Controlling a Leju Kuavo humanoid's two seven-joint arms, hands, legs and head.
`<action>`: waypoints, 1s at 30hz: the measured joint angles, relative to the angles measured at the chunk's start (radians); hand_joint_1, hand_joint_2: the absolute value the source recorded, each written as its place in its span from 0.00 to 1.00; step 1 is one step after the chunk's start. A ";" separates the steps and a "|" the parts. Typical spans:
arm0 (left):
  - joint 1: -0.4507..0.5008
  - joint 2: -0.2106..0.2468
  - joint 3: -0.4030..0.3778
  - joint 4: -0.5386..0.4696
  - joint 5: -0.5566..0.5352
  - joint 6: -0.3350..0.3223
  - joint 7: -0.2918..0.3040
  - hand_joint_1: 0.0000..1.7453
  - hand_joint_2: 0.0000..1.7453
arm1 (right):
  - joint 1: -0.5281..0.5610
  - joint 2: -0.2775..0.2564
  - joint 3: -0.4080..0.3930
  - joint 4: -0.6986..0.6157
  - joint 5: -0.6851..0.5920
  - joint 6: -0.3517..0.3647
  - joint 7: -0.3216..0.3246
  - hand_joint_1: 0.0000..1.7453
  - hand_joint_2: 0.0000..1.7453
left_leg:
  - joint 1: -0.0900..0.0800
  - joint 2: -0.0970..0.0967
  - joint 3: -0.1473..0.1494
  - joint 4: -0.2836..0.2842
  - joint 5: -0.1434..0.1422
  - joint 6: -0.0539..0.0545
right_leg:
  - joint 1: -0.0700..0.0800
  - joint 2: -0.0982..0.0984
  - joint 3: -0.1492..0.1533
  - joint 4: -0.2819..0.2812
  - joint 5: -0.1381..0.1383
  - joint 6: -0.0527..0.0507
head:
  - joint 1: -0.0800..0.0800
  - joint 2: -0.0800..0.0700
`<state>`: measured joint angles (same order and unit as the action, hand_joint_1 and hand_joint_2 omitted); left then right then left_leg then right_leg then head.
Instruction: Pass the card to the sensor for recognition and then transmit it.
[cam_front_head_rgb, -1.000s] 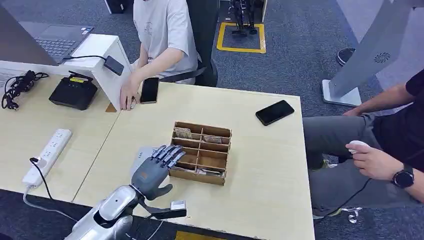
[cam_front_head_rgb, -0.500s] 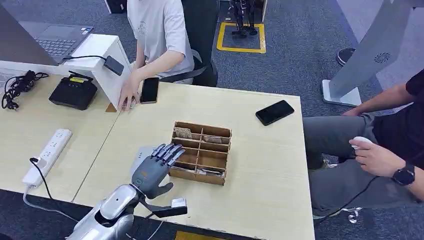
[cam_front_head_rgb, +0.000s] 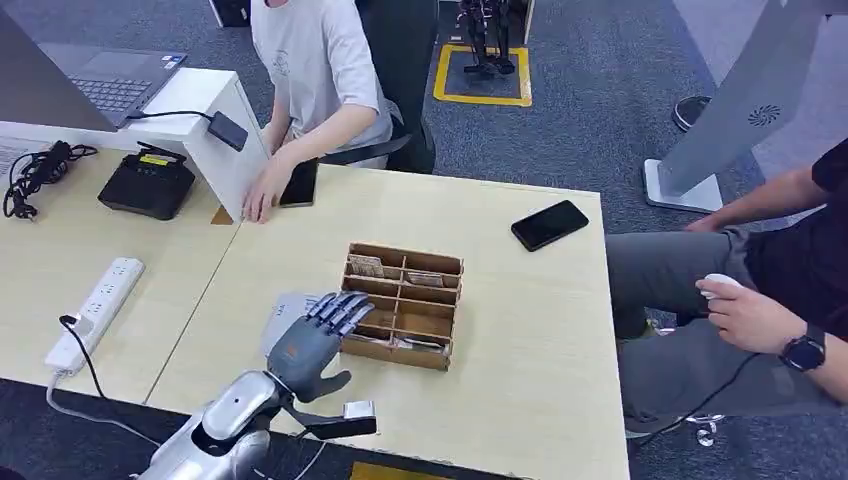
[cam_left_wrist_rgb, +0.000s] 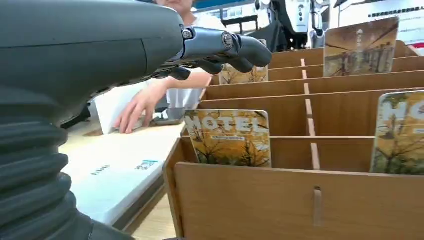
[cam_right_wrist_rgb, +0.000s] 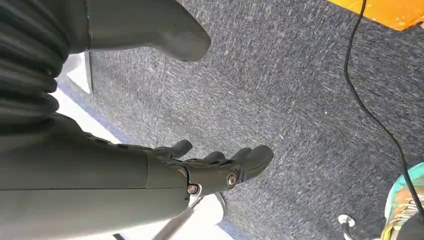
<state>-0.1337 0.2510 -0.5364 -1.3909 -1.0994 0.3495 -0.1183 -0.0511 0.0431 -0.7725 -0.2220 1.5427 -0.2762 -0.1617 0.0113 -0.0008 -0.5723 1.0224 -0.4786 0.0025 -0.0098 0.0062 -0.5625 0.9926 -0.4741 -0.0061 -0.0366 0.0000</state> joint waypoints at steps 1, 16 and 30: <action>0.000 -0.002 0.000 0.000 0.002 -0.003 0.000 0.00 1.00 | 0.000 0.000 0.000 0.000 0.000 0.000 0.000 0.00 1.00 | 0.000 0.000 0.000 0.000 0.000 0.000 | 0.000 0.000 0.000 0.000 0.000 0.000 | 0.000 0.000; 0.000 -0.010 0.000 0.000 0.015 -0.008 -0.007 0.00 1.00 | -0.003 0.004 0.003 0.000 0.000 0.000 0.000 0.00 1.00 | 0.000 0.000 0.000 0.000 0.000 0.000 | 0.000 0.000 0.000 0.000 0.000 0.000 | 0.000 0.000; 0.004 -0.012 0.001 0.005 0.033 -0.013 -0.007 1.00 1.00 | -0.009 0.005 0.010 0.000 -0.005 -0.002 -0.012 0.00 1.00 | 0.000 0.000 0.000 0.000 0.000 0.000 | 0.000 0.000 0.000 0.000 0.000 0.000 | 0.000 0.000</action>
<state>-0.1300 0.2388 -0.5356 -1.3859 -1.0662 0.3368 -0.1255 -0.0603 0.0484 -0.7622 -0.2220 1.5377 -0.2785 -0.1739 0.0114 -0.0008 -0.5724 1.0224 -0.4786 0.0025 -0.0097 0.0062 -0.5625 0.9927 -0.4741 -0.0061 -0.0362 0.0000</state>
